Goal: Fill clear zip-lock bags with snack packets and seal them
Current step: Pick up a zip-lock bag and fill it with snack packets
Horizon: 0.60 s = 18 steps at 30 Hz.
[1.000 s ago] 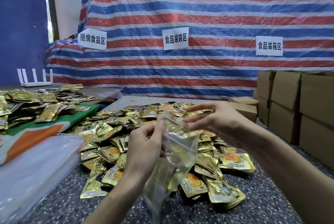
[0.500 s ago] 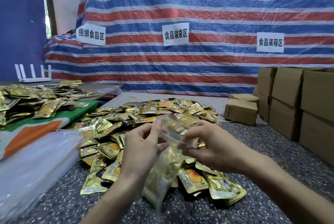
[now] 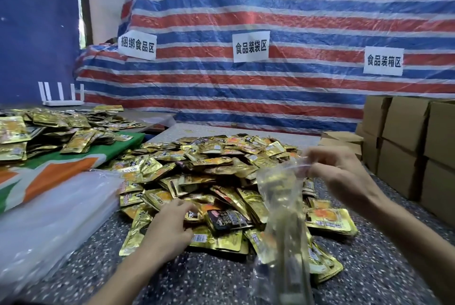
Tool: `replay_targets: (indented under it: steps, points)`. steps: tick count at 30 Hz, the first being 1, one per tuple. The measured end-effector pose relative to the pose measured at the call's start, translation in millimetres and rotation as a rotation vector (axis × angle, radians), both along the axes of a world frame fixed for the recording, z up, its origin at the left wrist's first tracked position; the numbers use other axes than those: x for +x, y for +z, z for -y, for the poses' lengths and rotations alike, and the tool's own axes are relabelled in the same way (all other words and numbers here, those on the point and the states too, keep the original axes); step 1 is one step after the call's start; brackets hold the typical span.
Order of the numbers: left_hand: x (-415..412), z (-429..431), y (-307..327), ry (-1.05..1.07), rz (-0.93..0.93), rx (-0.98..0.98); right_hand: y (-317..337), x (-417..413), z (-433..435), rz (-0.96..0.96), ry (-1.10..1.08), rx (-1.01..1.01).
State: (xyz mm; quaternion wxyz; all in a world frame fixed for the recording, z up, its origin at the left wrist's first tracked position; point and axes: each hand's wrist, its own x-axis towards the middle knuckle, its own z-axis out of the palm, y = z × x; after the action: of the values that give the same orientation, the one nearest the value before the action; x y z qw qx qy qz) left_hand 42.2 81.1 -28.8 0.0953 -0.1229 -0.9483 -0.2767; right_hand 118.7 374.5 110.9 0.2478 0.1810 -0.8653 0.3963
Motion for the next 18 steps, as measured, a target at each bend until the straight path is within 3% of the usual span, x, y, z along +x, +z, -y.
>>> replay_targets:
  steps: [3, 5, 9, 14, 18]
  points:
    - [-3, -10, -4, -0.065, -0.067, -0.057, 3, -1, 1, -0.003, 0.039, -0.03]
    - [-4, -25, -1, -0.149, -0.028, -0.052, 5, 1, 4, -0.007, 0.068, -0.027]
    - [-14, -51, 2, -0.168, 0.057, -0.232, 4, 4, 3, 0.004, 0.113, 0.018]
    - [-22, -50, 7, -0.16, 0.103, -0.044, 4, 5, -1, -0.019, 0.073, 0.142]
    - [-13, -41, 14, -0.133, -0.012, 0.178, 6, 5, 1, -0.028, 0.066, 0.158]
